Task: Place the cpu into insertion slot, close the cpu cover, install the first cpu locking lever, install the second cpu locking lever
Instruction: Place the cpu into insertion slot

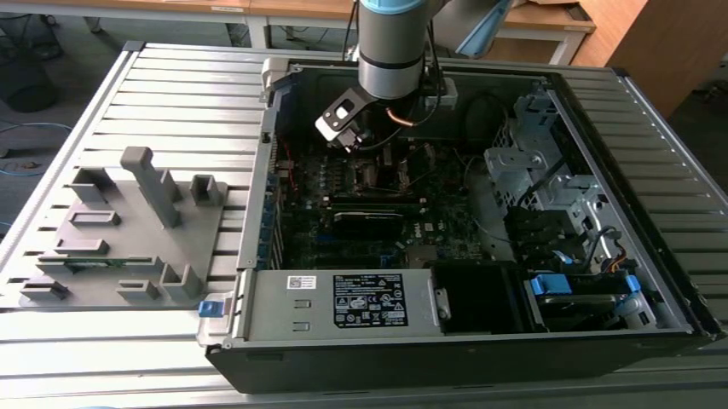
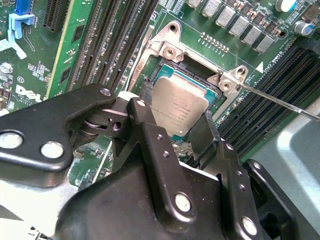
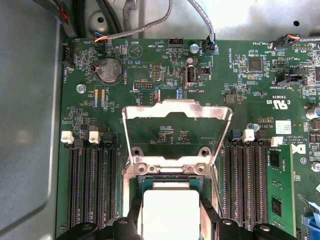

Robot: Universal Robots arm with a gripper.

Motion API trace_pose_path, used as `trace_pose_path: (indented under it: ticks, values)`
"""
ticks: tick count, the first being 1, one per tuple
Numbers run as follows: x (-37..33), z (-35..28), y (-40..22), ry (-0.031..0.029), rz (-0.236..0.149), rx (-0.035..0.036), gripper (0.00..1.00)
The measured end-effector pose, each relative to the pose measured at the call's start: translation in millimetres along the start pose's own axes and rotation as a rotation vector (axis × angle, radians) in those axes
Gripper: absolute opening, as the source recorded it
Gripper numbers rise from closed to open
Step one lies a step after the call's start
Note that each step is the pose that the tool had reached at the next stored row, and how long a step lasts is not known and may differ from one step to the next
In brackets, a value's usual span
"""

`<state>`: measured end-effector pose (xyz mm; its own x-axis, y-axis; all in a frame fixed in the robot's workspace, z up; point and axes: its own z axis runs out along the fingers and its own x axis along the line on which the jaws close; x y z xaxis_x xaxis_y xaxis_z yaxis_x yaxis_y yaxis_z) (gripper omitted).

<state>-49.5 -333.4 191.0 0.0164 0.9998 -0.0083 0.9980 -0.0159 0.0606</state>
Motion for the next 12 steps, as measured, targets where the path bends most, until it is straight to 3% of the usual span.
trace_pose_path:
  ticks: [5, 6, 12]
  values:
    - [0.2, 0.5, 0.1, 0.0012, 0.000, -0.0008, 0.55]
    - [0.2, 0.4, 0.1, 0.0010, 0.000, -0.0006, 0.61]
    - [0.0, -1.7, 0.1, -0.0001, 0.000, 0.0001, 0.61]
